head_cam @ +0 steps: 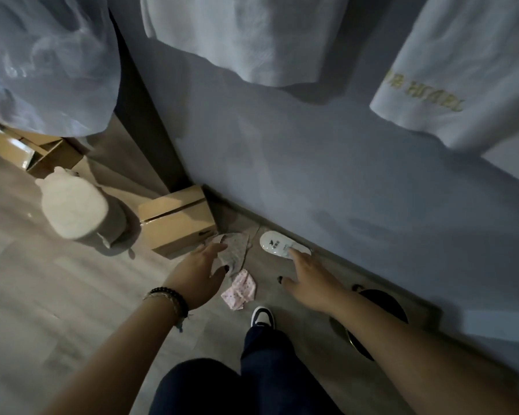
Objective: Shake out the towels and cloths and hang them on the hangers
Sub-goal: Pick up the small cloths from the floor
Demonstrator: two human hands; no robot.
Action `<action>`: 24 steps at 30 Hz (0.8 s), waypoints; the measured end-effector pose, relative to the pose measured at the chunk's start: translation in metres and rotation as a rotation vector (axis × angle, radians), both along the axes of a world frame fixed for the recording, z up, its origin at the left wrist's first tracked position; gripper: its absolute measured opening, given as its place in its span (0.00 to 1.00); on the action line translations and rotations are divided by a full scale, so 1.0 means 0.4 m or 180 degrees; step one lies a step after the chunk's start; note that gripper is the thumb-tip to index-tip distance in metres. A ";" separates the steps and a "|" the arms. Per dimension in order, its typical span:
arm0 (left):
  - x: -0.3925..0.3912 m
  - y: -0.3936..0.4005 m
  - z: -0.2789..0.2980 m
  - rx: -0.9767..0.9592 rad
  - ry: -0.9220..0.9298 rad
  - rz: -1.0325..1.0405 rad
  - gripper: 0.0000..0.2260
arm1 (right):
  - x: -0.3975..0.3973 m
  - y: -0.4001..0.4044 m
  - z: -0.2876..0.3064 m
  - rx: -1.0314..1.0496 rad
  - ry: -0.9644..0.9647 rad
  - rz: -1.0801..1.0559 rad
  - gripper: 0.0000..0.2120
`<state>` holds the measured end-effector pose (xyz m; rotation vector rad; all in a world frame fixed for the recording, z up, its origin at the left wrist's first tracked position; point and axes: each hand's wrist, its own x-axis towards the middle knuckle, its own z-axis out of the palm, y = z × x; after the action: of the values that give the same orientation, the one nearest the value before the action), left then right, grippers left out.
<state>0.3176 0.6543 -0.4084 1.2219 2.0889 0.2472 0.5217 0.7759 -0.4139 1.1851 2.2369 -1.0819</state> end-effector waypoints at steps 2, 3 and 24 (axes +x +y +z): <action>-0.042 -0.008 -0.018 -0.0078 -0.0072 -0.0019 0.22 | -0.053 -0.022 -0.021 -0.0144 -0.0017 -0.0050 0.34; -0.062 -0.014 -0.026 -0.0096 -0.0113 -0.0043 0.21 | -0.077 -0.036 -0.034 -0.0201 -0.0037 -0.0077 0.34; -0.282 -0.213 -0.656 -0.0262 -0.0640 -0.0414 0.20 | -0.287 -0.339 -0.687 -0.0288 0.0410 -0.2781 0.19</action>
<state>0.2048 0.5691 -0.6706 1.2253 1.8228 0.2131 0.4071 0.6405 -0.6886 2.1826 1.7075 -1.5622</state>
